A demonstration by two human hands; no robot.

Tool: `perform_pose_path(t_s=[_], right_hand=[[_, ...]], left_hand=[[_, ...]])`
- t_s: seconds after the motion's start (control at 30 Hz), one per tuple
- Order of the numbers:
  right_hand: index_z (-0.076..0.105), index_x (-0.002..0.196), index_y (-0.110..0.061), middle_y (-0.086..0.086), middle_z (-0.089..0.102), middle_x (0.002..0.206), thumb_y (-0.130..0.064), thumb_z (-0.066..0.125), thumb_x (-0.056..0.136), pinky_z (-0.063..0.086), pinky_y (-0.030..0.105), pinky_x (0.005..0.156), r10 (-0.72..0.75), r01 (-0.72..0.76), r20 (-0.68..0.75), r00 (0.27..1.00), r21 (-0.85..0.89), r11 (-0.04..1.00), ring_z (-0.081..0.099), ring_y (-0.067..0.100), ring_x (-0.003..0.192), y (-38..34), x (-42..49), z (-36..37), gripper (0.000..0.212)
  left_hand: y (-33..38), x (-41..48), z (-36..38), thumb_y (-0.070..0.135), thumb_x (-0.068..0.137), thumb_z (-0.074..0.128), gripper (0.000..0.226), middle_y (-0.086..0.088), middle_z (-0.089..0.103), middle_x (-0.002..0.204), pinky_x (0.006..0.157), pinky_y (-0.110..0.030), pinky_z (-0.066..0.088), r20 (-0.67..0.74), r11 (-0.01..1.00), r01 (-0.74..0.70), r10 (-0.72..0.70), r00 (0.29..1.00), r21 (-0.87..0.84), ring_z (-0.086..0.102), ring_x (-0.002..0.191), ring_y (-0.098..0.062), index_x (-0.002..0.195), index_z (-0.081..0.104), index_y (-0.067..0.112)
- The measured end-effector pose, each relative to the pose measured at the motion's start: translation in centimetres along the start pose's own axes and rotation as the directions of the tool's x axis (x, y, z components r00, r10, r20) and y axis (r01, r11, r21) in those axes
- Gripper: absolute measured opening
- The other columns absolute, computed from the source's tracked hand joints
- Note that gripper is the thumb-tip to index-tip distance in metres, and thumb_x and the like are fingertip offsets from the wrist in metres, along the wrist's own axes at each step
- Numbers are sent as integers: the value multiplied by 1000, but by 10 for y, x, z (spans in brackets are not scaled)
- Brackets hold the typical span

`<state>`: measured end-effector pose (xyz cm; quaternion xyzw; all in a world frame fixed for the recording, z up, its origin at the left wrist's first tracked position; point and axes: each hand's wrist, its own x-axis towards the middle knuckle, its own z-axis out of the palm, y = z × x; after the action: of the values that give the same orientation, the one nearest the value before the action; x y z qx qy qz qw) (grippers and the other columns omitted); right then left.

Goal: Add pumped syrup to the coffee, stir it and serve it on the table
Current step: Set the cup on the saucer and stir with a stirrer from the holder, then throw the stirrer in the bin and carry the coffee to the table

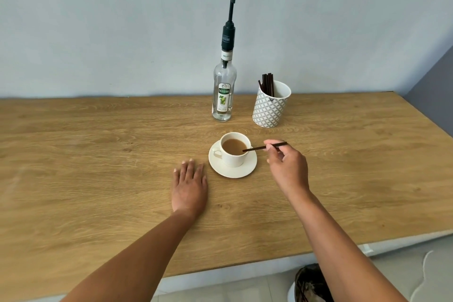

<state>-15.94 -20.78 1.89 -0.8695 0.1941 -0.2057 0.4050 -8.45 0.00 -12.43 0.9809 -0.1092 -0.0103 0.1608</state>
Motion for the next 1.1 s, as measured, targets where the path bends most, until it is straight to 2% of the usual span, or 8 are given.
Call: perform_pose_path(t_s=[0.07,0.13,0.2,0.37,0.47,0.67,0.93,1.1], right_hand=[[71,102,-36,-13,75,90,-24,58,96,56,35,75,14,-12,-28,1000,92,996,71,17,78,2,-2,-4,18],[68,99,-37,-16,73,89,-22,57,97,50,23,62,44,-31,-56,997,216,976,71,7,71,4,-3,-8,19],[69,99,-32,-10,75,88,-20,57,98,46,15,57,89,-54,-86,992,345,937,71,5,66,8,-5,-17,17],[71,94,-26,-1,78,85,-16,57,97,55,25,68,264,-165,-87,961,586,794,74,20,69,27,-17,-51,18],[71,93,-27,-3,78,83,-16,57,97,50,24,69,323,-204,-97,941,597,776,74,18,68,47,-31,-75,19],[73,90,-22,0,77,79,-14,58,95,54,39,86,476,-299,-146,867,612,732,73,19,69,97,-75,-131,17],[74,90,-24,-7,76,77,-18,58,92,53,32,77,606,-356,-289,741,597,719,75,17,72,167,-145,-200,17],[72,93,-23,-3,77,80,-21,58,93,51,28,74,659,-384,-385,646,583,716,75,17,73,211,-189,-232,14]], left_hand=[[5,-8,0,39,104,22,54,-3,13,168,126,-42,-2,7,1000,7,-7,1000,-13,1,155,-21,156,24,24],[11,-17,-1,38,104,25,55,-4,14,168,126,-41,-2,3,999,5,-5,1000,-33,2,155,-22,156,25,22],[19,-30,-2,35,103,33,54,-6,21,165,126,-41,3,-26,995,-6,4,1000,-101,10,154,-25,155,29,21],[51,-57,2,27,96,52,49,-7,47,145,126,-42,14,-109,959,-118,92,990,-257,37,141,-26,143,47,17],[76,-65,9,28,95,54,45,-6,52,142,125,-42,16,-100,946,-207,188,977,-251,41,138,-27,139,53,18],[138,-70,31,40,99,46,48,-4,47,149,125,-44,13,29,914,-355,368,929,-198,36,142,-23,142,49,22],[223,-82,59,44,101,39,50,-5,36,159,125,-47,9,137,866,-481,497,857,-135,23,151,-25,147,44,24],[261,-80,69,43,102,39,49,-7,34,160,125,-48,6,154,848,-519,530,834,-110,21,151,-27,147,44,24]])
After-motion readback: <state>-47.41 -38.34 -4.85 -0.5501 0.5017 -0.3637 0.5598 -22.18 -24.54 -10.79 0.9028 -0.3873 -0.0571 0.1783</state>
